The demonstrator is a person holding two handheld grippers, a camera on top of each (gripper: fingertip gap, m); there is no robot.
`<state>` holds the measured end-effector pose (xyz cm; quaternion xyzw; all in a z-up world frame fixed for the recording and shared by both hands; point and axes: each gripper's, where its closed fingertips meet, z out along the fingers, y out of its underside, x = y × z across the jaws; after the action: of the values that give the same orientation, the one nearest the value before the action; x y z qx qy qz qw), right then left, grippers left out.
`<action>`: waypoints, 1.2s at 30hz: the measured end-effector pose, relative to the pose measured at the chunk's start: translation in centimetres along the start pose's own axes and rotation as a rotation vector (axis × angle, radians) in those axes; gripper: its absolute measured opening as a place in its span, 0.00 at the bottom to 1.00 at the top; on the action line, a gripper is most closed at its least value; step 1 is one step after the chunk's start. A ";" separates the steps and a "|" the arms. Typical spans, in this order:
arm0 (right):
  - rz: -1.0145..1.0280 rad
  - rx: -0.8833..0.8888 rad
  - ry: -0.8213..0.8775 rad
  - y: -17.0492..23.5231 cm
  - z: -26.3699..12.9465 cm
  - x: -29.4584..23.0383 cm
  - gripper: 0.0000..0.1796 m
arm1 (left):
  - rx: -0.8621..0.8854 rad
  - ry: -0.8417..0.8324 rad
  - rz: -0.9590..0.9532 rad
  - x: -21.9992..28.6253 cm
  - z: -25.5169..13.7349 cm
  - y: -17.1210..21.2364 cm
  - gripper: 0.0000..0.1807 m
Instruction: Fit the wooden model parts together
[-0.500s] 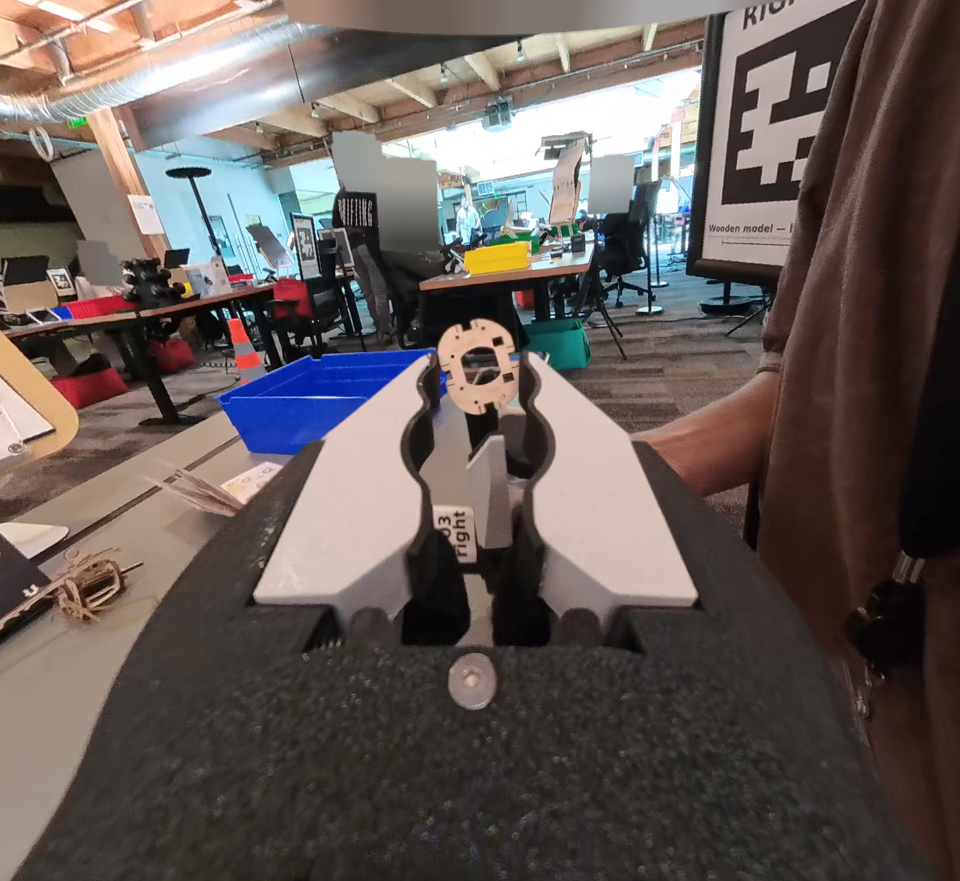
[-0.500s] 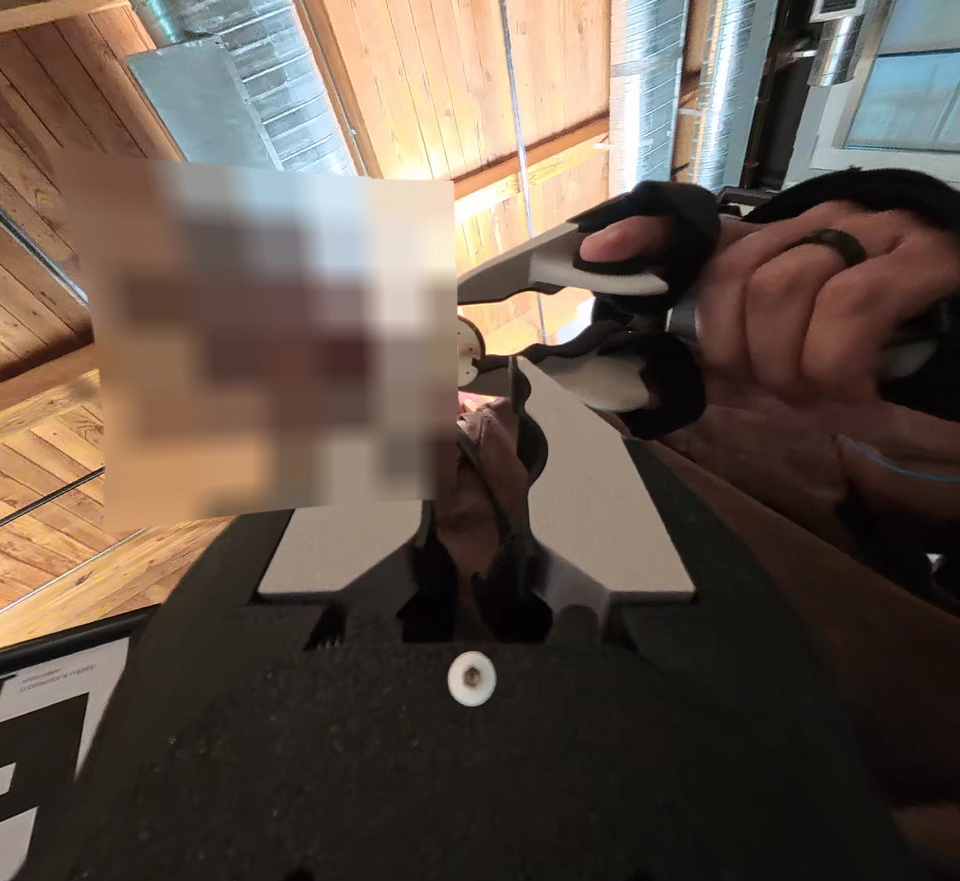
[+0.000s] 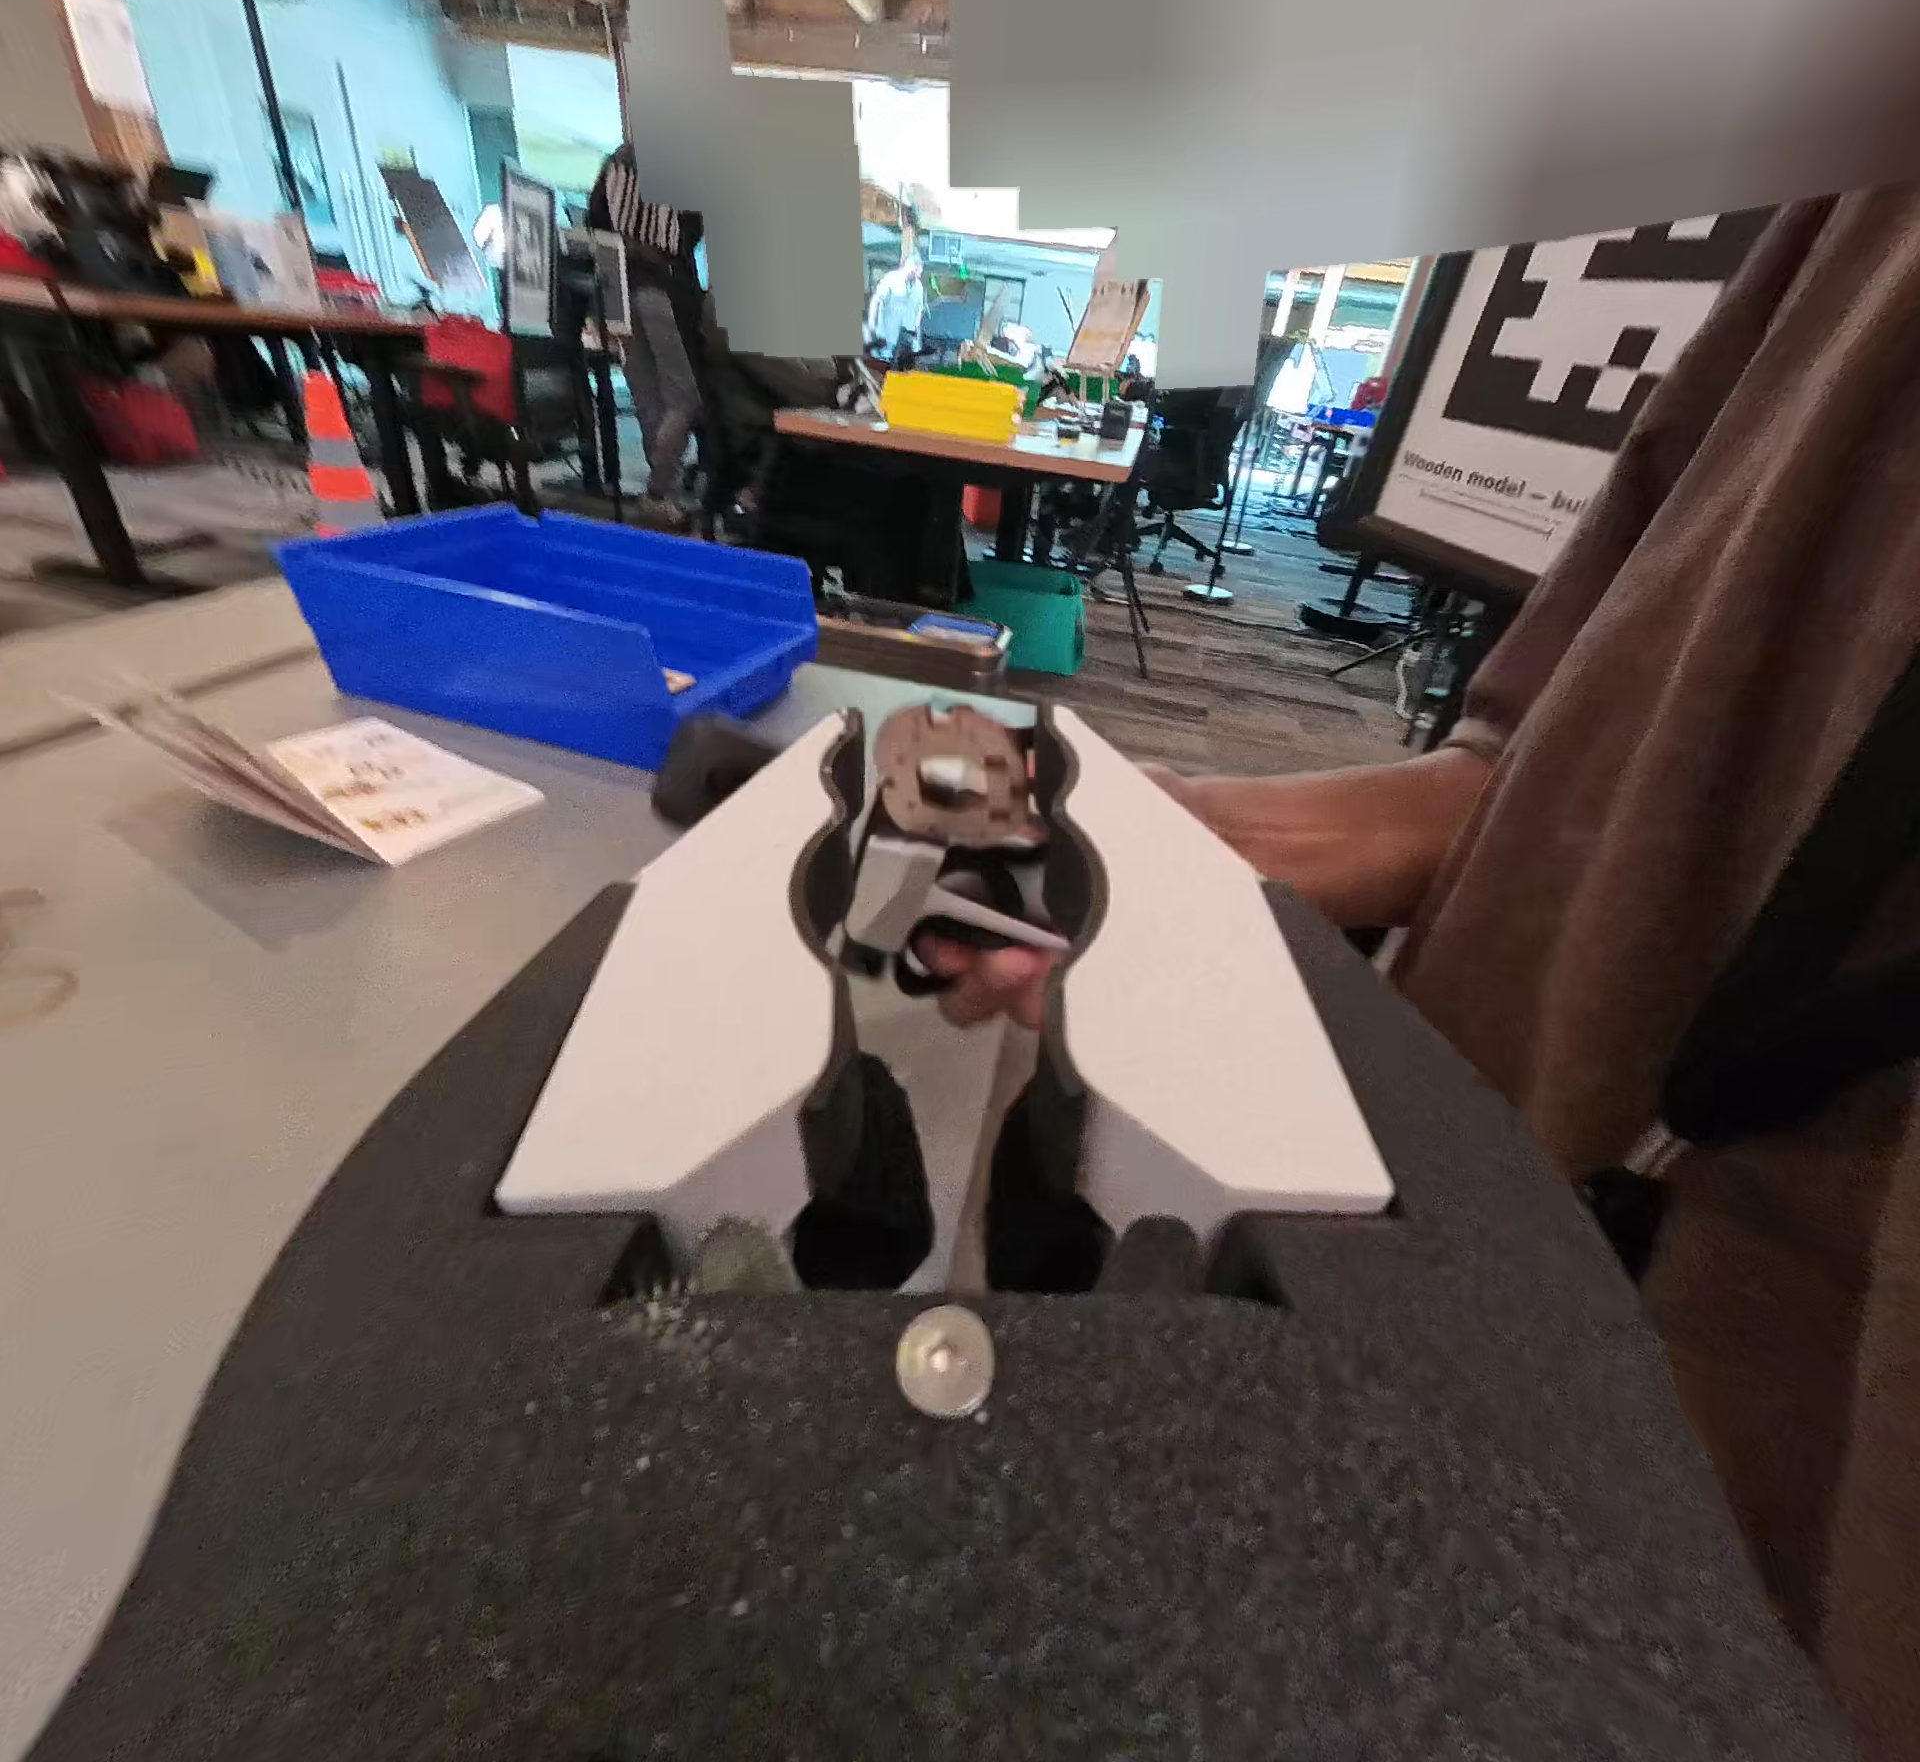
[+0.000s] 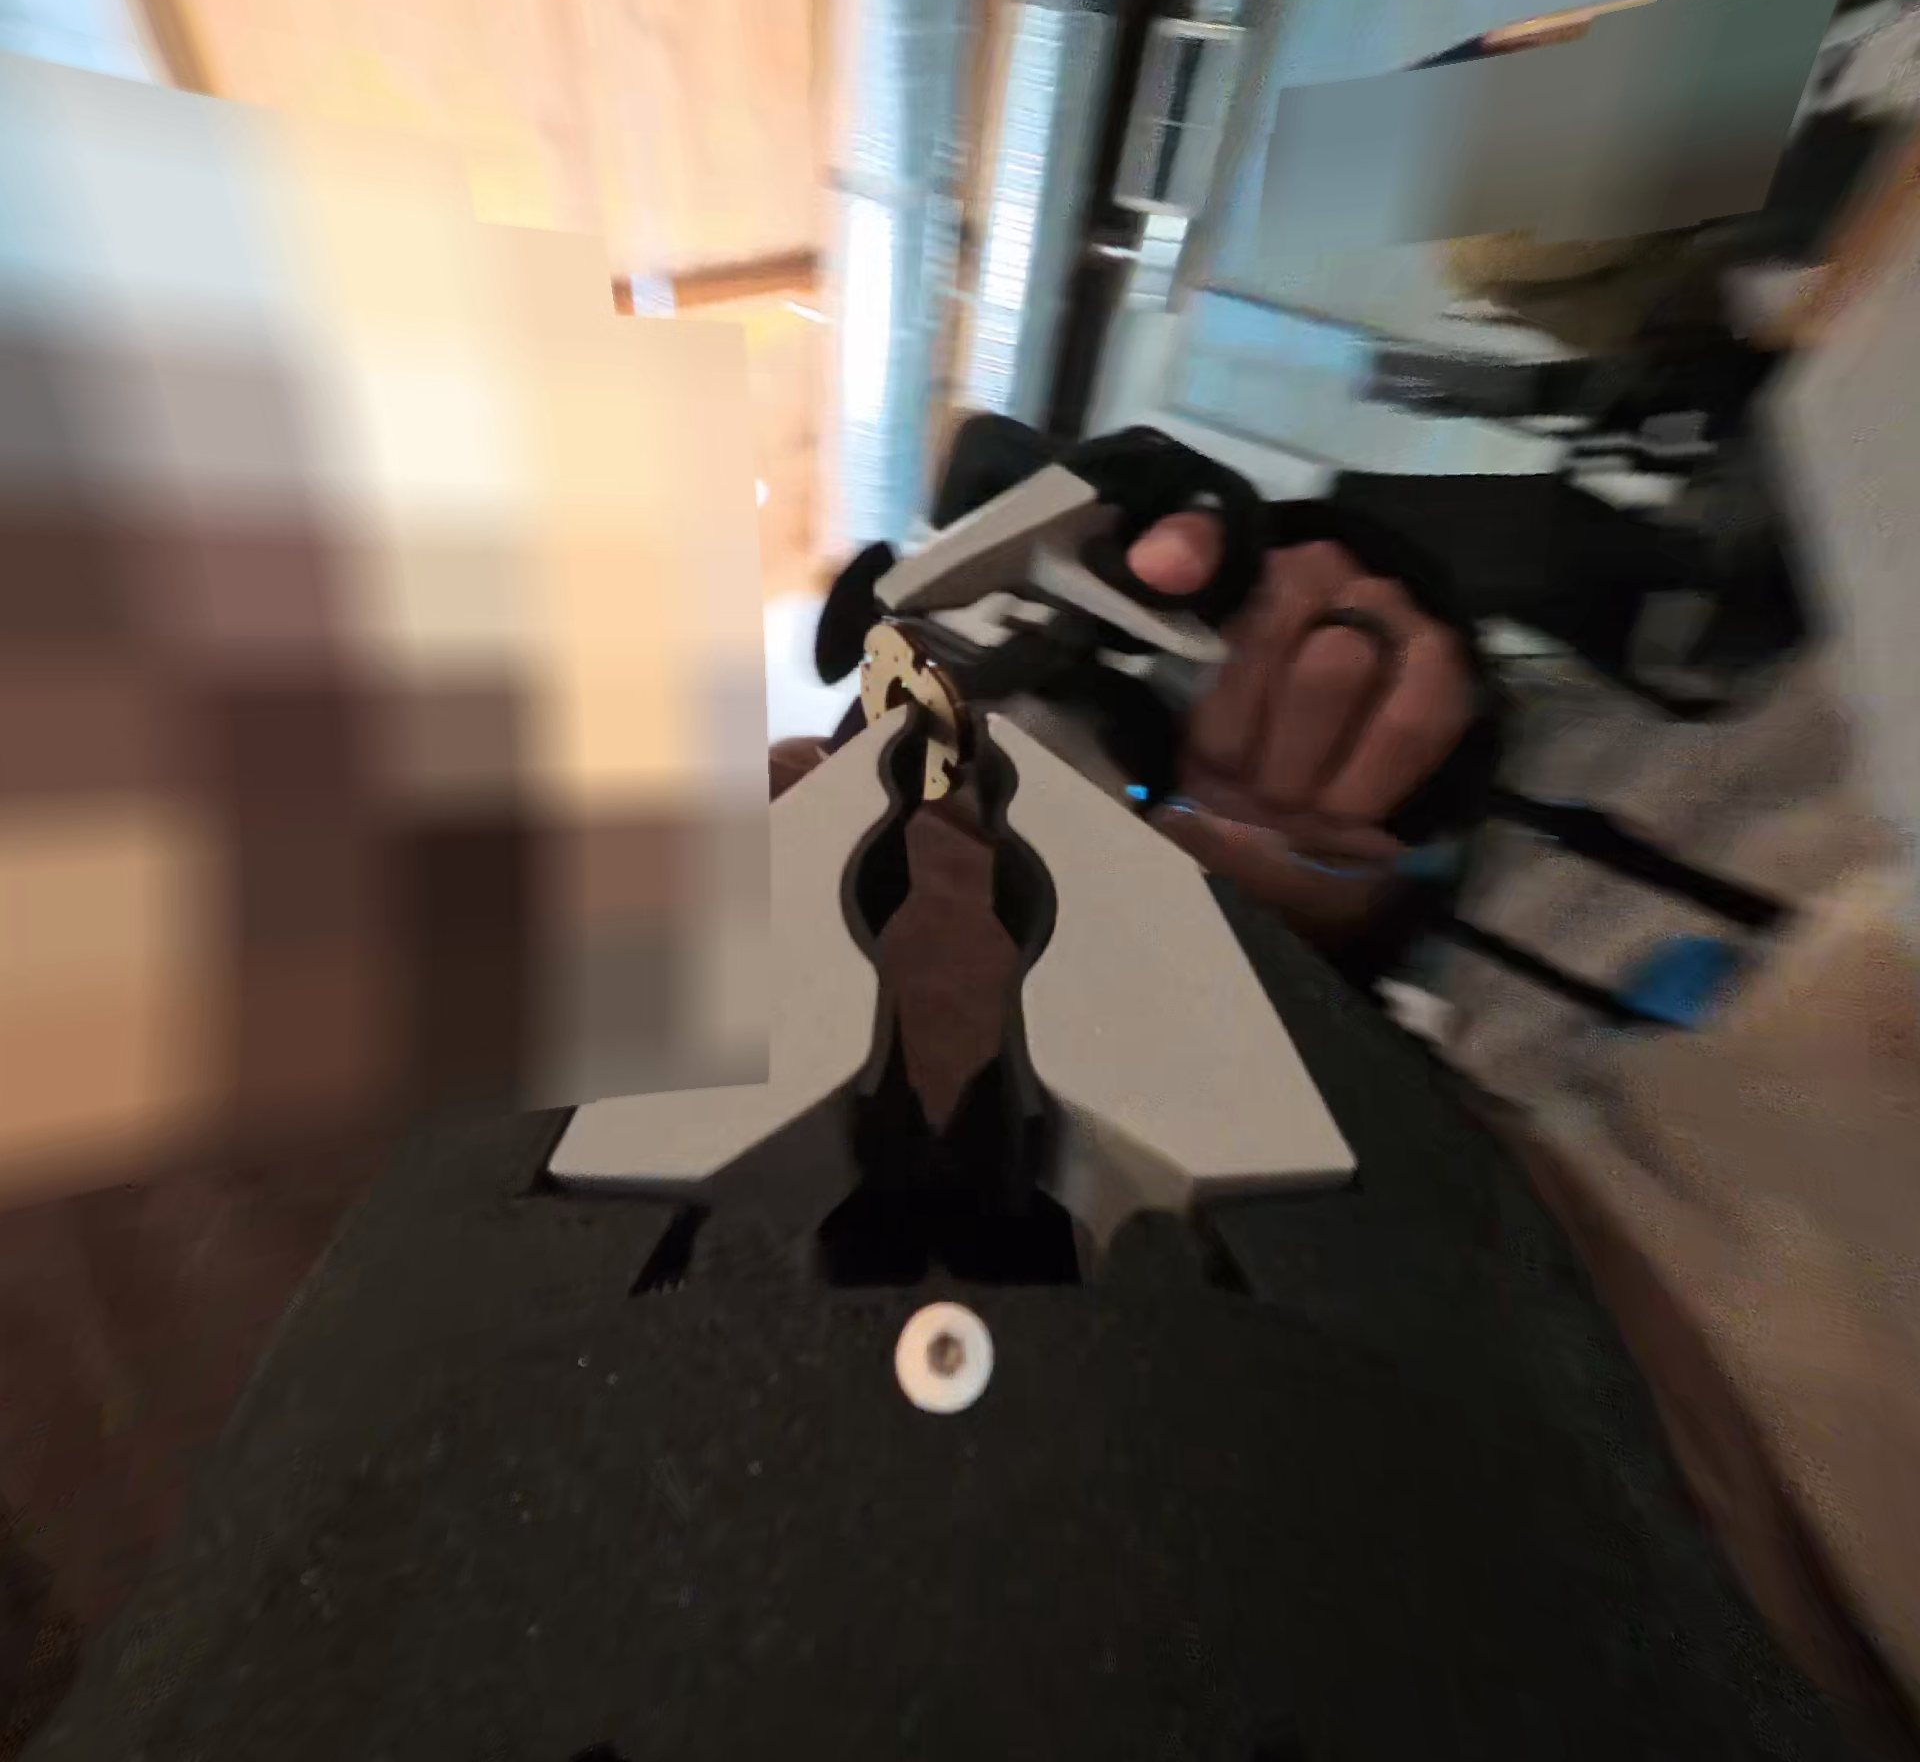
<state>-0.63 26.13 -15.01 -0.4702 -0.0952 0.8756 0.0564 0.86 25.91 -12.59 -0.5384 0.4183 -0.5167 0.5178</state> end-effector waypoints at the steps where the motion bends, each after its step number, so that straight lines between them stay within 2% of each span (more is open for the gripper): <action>1: -0.084 -0.034 0.108 0.0 -0.6 0.5 0.04 | -0.024 -0.009 -0.059 -0.6 0.0 0.5 0.16; 4: -0.295 -0.162 0.392 0.0 -2.6 1.7 0.04 | -0.114 0.026 -0.266 -1.5 0.0 2.3 0.18; 6: -0.310 -0.218 0.509 0.1 -3.9 2.5 0.04 | -0.190 0.067 -0.344 -1.4 0.0 3.9 0.17; 11: -0.334 -0.305 0.650 0.9 -5.3 4.4 0.04 | -0.366 0.065 -0.440 -1.5 0.3 7.9 0.12; 14: -0.386 -0.351 0.731 1.0 -5.6 5.3 0.04 | -0.387 0.085 -0.513 -1.3 0.4 8.9 0.05; 19: -0.425 -0.414 0.811 1.4 -6.5 6.2 0.03 | -0.437 0.048 -0.566 -1.7 0.4 10.4 0.01; 23: -0.522 -0.369 0.863 0.0 -7.0 5.9 0.03 | -0.380 0.001 -0.652 -2.9 0.3 10.1 0.00; 27: -0.853 -0.339 1.123 -2.8 -12.0 4.6 0.05 | -0.261 -0.117 -0.761 -5.8 -0.9 9.5 0.00; 30: -1.075 -0.350 1.418 -4.2 -16.8 4.3 0.06 | -0.151 -0.180 -0.824 -7.3 -1.6 8.8 0.00; 32: -1.038 -0.255 1.559 -4.3 -18.8 4.8 0.06 | -0.123 -0.215 -0.812 -7.6 -1.7 8.6 0.01; 33: -0.978 -0.239 1.571 -3.7 -19.0 5.3 0.07 | -0.116 -0.221 -0.793 -7.6 -1.7 8.4 0.01; 36: -0.899 -0.365 1.619 -2.8 -20.4 7.0 0.10 | -0.158 -0.198 -0.730 -7.1 -1.3 8.5 0.01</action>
<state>12.55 32.53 -31.15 -0.8563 -0.3350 0.1505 0.3632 -0.49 31.75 -21.92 -0.7372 0.1857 -0.5789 0.2948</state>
